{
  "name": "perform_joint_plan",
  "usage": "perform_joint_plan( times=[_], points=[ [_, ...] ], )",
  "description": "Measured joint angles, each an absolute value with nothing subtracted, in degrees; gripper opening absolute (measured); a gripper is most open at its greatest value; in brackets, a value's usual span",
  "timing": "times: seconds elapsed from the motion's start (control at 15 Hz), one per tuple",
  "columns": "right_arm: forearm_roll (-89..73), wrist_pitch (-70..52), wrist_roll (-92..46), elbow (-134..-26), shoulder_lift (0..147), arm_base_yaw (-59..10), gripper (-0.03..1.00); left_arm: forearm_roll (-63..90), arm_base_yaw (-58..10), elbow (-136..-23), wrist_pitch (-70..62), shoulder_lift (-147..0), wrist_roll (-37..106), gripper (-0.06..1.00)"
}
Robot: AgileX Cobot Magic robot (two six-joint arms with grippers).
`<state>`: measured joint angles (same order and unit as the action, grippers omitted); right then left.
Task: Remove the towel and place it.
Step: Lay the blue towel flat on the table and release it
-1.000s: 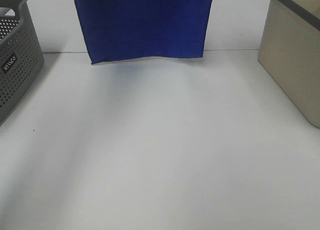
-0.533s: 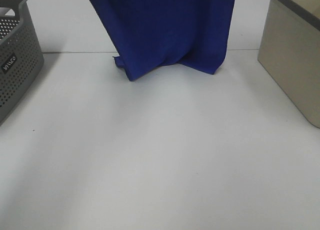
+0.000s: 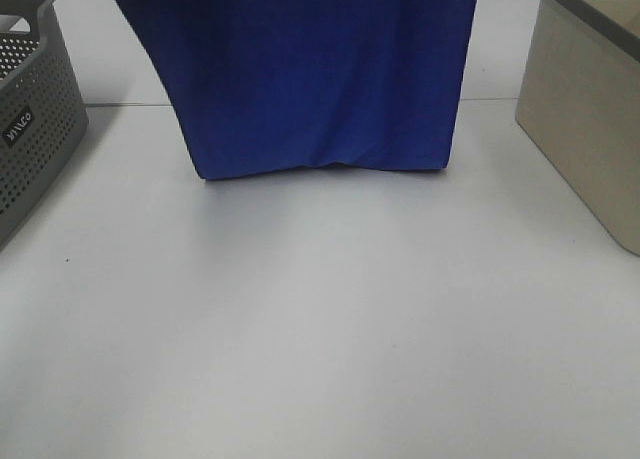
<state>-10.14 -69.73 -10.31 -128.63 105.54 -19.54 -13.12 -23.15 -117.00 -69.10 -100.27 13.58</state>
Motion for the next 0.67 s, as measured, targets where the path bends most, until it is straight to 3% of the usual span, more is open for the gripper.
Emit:
perform_joint_plan(
  times=[0.13,0.2,0.67],
  points=[
    [-13.58,-69.79,-10.37,-123.64,103.65,-19.71,0.01,-11.86,-23.15,-106.86,-68.75,-93.45,13.24,0.00],
    [-15.01,-69.79,-10.43,-115.85,99.81,-19.82,0.01,-9.00,-23.15,-100.10,-68.41,-88.06,11.00,0.00],
    [-17.59,-69.61,-10.37,-90.70,82.74,-19.88,0.01,3.95,-23.32,-81.02,-67.27,-75.11,6.76,0.00]
  ],
)
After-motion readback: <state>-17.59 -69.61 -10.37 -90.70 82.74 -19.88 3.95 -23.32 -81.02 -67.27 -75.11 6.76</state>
